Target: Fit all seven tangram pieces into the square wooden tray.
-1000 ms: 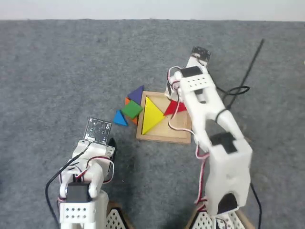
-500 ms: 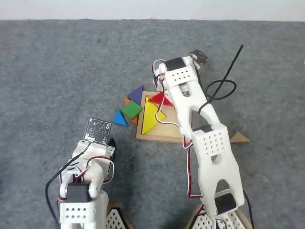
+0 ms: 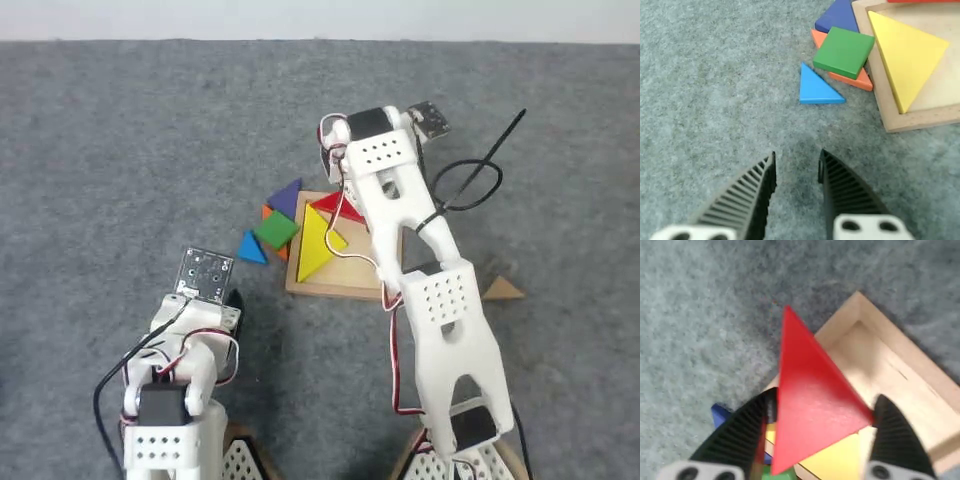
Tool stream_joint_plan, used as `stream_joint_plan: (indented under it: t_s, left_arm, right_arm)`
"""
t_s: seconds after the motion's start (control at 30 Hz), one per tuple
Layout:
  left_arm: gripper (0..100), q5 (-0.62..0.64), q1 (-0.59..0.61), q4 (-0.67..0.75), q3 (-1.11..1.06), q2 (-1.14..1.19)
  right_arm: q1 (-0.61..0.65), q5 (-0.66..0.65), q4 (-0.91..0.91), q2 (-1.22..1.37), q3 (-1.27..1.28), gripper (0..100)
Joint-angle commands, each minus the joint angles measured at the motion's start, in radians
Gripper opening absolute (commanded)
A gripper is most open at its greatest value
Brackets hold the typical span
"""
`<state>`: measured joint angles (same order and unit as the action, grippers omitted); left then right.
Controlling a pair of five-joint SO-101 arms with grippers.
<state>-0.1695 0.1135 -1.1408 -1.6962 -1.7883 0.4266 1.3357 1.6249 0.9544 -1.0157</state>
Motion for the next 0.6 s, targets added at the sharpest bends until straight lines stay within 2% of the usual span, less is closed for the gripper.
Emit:
stream_joint_plan:
  t_s: [0.0,0.2,0.33,0.43,0.5,0.57]
  left_arm:
    - [14,0.009,0.006,-0.003,0.012,-0.017]
    - [14,0.009,0.006,-0.003,0.012,-0.017]
    - [14,0.009,0.006,-0.003,0.012,-0.017]
    - [14,0.009,0.006,-0.003,0.012,-0.017]
    - [14,0.009,0.006,-0.003,0.012,-0.017]
    - [14,0.009,0.006,-0.003,0.012,-0.017]
  right_arm:
    - [0.015,0.087,0.028,-0.028,-0.058,37.6]
    - [0.05,0.103,-0.012,-0.028,-0.058,37.6]
    - [0.015,0.089,-0.012,-0.048,-0.063,37.6]
    - [-0.024,-0.044,0.024,-0.079,-0.071,35.4]
    - [-0.039,-0.152,0.076,-0.105,-0.084,28.0]
    - [-0.042,-0.276,0.131,-0.13,-0.107,16.5]
